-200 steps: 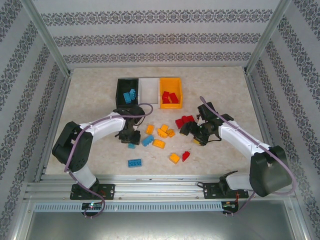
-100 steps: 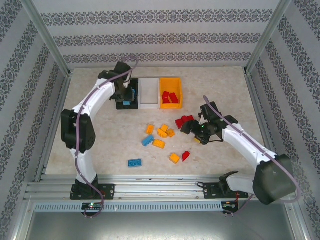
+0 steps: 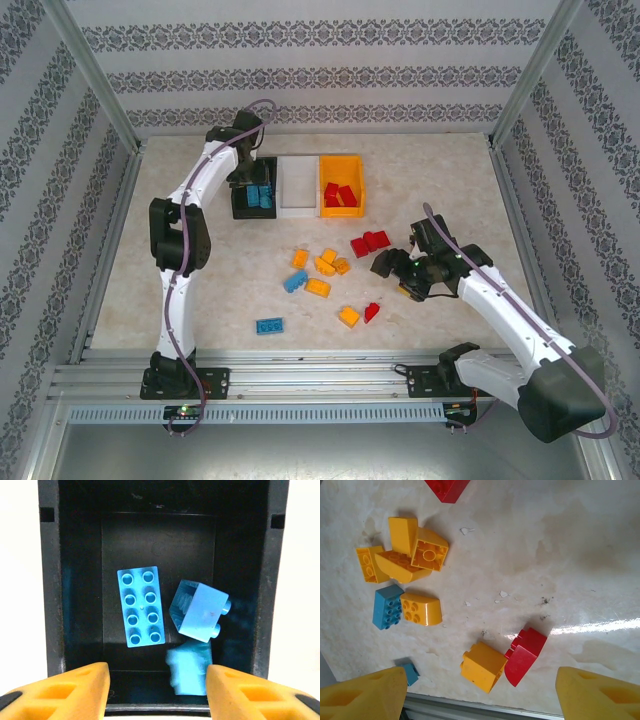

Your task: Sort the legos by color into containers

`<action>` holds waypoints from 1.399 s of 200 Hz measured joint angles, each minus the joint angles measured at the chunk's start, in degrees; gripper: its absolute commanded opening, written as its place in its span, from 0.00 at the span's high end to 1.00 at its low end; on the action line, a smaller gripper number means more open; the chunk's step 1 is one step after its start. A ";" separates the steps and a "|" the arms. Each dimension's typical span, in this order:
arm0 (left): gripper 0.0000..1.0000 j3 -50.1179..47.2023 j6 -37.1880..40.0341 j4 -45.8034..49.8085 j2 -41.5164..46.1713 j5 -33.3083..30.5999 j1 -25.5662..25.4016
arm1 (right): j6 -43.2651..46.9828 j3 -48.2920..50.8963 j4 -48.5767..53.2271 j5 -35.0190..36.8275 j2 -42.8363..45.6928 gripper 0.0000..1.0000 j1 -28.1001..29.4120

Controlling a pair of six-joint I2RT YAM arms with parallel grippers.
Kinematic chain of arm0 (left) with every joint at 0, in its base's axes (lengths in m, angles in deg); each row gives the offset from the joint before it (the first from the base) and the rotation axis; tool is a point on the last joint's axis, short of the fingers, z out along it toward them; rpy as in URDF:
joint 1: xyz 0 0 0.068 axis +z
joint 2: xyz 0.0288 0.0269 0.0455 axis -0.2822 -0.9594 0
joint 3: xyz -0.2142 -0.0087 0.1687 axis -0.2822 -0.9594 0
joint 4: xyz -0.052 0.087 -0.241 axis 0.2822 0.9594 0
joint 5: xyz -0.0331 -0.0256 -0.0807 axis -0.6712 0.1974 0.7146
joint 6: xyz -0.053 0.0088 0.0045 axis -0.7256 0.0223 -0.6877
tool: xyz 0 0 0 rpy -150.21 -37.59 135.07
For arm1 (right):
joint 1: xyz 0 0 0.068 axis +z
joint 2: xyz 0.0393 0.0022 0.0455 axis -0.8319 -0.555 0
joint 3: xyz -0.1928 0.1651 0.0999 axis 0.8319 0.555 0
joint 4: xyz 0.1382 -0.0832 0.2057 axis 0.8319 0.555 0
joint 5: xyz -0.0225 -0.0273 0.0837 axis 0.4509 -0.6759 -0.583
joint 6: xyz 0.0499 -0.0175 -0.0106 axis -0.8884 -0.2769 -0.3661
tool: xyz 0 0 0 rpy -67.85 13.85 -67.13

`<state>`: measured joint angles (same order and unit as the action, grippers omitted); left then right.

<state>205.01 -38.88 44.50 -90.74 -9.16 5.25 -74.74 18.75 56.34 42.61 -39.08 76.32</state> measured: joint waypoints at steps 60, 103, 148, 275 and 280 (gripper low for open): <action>0.43 -11.54 0.22 0.00 9.77 0.61 -0.48 | 0.02 0.00 -0.50 0.17 -2.27 0.21 1.25; 0.30 -38.21 -1.18 -1.73 34.25 1.92 -9.14 | 0.33 0.00 -3.65 -0.35 -7.34 0.21 2.16; 0.15 -68.08 -18.38 -2.49 53.86 5.75 -21.97 | 2.03 -0.81 -6.47 -1.64 -14.10 0.19 5.03; 0.06 -78.01 -41.27 -12.07 51.45 7.82 -33.16 | 2.84 -0.50 -9.57 -3.06 -14.97 0.19 8.72; 0.07 -77.96 -41.27 -12.39 50.95 8.00 -33.16 | 2.84 -0.28 -9.55 -3.04 -14.53 0.19 8.72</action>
<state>127.04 -80.15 32.11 -39.79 -1.16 -27.90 -71.90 18.47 46.79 39.58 -53.61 85.04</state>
